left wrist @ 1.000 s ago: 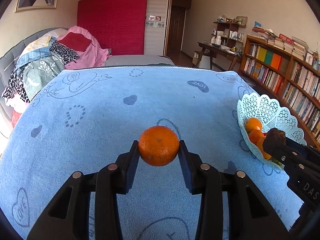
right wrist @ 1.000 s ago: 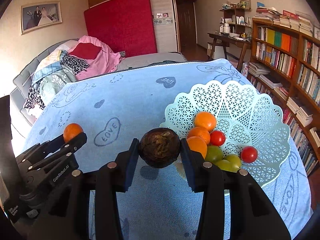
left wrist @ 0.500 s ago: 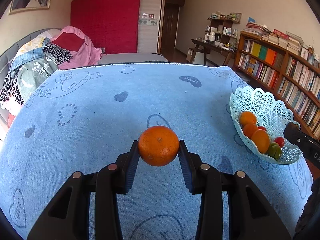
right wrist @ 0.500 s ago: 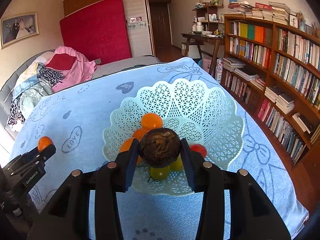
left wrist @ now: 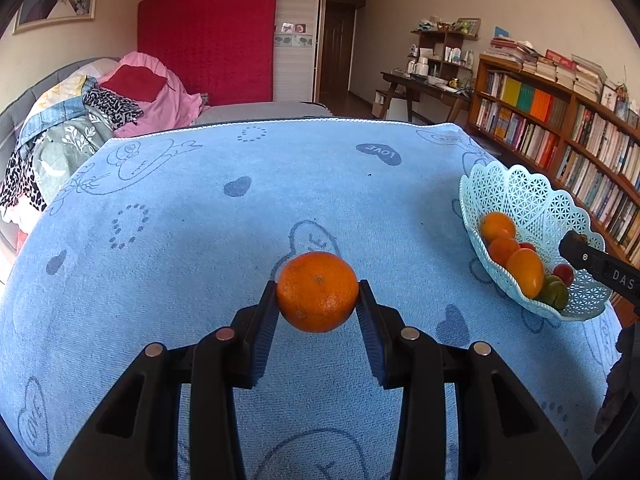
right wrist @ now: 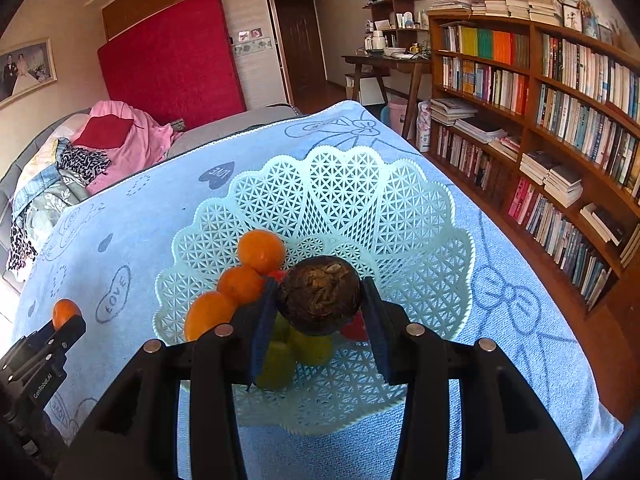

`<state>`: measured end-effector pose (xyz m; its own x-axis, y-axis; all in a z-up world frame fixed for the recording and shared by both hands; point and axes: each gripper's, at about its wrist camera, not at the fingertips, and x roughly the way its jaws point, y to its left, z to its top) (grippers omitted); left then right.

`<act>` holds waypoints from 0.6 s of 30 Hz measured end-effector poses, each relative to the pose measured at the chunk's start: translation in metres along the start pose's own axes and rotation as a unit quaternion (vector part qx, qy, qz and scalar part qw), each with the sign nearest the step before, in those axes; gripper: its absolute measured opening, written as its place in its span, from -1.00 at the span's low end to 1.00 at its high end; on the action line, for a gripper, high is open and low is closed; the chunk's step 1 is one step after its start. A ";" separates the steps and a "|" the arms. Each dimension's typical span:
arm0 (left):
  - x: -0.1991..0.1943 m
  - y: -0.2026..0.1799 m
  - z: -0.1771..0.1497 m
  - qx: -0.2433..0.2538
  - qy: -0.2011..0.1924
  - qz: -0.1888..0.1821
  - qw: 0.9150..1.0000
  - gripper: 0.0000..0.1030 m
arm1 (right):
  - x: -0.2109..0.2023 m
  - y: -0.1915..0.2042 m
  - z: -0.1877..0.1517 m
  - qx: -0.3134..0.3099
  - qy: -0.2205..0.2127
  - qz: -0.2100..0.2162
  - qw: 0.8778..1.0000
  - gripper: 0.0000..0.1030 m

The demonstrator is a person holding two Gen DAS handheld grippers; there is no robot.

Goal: Organize fruits
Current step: 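Carry the dark brown fruit into the basket and open the right tool, then lower the mandarin orange into the basket and open the left tool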

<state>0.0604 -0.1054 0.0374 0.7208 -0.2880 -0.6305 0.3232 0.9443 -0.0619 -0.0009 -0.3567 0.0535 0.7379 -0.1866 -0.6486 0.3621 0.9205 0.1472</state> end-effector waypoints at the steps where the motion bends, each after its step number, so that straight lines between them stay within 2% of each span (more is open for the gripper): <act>1: 0.000 0.000 0.000 0.001 0.000 0.000 1.000 -0.23 | 0.001 0.000 0.001 0.000 -0.001 0.001 1.000 -0.16; 5: 0.000 0.000 0.001 0.001 0.001 -0.003 1.000 -0.23 | -0.002 -0.002 0.001 0.007 -0.010 0.004 1.000 -0.06; 10: -0.001 -0.004 0.002 -0.003 0.005 -0.021 1.000 -0.23 | -0.016 -0.009 -0.002 0.014 -0.028 0.004 0.999 -0.06; 18: -0.011 -0.031 0.008 0.029 -0.002 -0.033 0.999 -0.23 | -0.047 -0.022 -0.012 0.003 -0.061 -0.004 0.998 -0.06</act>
<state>0.0473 -0.1323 0.0521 0.6988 -0.3510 -0.6233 0.4058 0.9121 -0.0586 -0.0507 -0.3640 0.0714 0.7993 -0.2345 -0.5533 0.3712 0.9168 0.1476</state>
